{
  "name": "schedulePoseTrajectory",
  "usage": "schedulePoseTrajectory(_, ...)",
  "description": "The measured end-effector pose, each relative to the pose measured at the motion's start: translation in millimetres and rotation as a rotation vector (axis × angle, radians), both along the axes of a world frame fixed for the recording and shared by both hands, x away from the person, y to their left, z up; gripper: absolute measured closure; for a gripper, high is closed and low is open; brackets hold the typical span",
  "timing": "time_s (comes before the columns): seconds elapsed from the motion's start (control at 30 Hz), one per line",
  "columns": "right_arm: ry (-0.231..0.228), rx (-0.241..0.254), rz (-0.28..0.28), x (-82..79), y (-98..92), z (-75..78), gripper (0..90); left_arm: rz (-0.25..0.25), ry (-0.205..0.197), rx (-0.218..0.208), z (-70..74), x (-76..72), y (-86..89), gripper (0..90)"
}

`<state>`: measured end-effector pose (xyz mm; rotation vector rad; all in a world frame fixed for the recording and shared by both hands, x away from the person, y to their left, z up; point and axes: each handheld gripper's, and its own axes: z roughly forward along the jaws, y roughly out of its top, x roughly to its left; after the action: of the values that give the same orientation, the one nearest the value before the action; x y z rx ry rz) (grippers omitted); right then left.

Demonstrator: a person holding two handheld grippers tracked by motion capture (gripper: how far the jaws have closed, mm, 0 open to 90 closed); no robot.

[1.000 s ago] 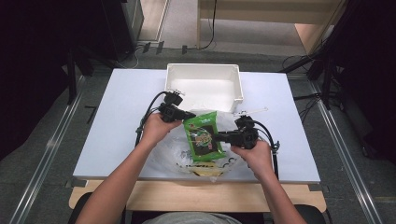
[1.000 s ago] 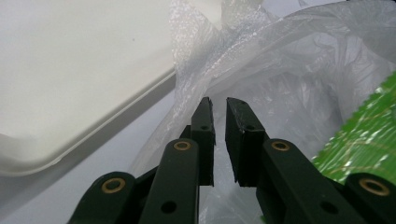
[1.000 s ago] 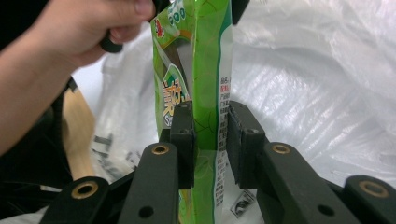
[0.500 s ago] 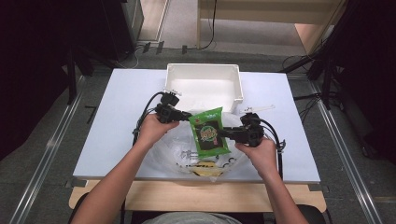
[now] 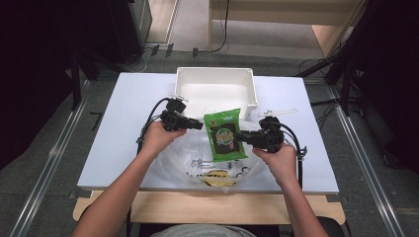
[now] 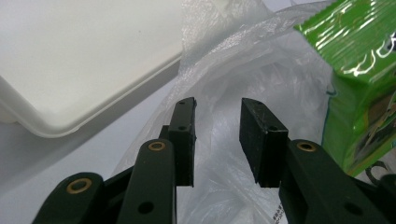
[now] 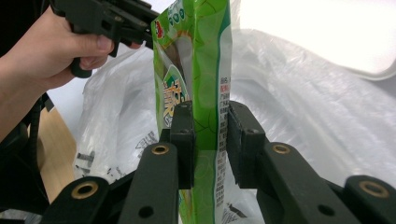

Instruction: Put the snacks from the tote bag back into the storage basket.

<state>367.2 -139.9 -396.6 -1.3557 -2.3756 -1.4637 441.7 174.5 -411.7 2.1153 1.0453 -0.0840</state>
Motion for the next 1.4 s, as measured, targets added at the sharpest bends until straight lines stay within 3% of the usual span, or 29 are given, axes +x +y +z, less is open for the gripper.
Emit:
schedulePoseTrajectory(0.17, -0.005, -0.009, -0.011, 1.7, -3.9, 3.6, 75.4, -0.005, 0.009, 0.003, 2.7, -2.0, 0.0, 63.0)
schedulePoseTrajectory(0.5, -0.015, -0.015, -0.036, 9.1, -7.5, 7.9, 75.4, -0.028, 0.014, -0.030, 7.1, -9.8, 0.6, 55.3)
schedulePoseTrajectory(0.6, -0.008, -0.029, -0.026, 13.0, -4.2, 8.4, 75.4, -0.035, 0.012, -0.011, 8.0, -12.4, 0.0, 53.8)
schedulePoseTrajectory(1.03, -0.027, -0.060, -0.036, 25.2, -3.9, 22.5, 75.4, -0.044, -0.008, -0.021, 10.1, -23.6, 2.0, 47.0)
schedulePoseTrajectory(1.4, -0.032, -0.065, -0.046, 33.8, -2.7, 31.8, 75.3, -0.059, 0.012, -0.015, 9.0, -31.3, 0.4, 45.5)
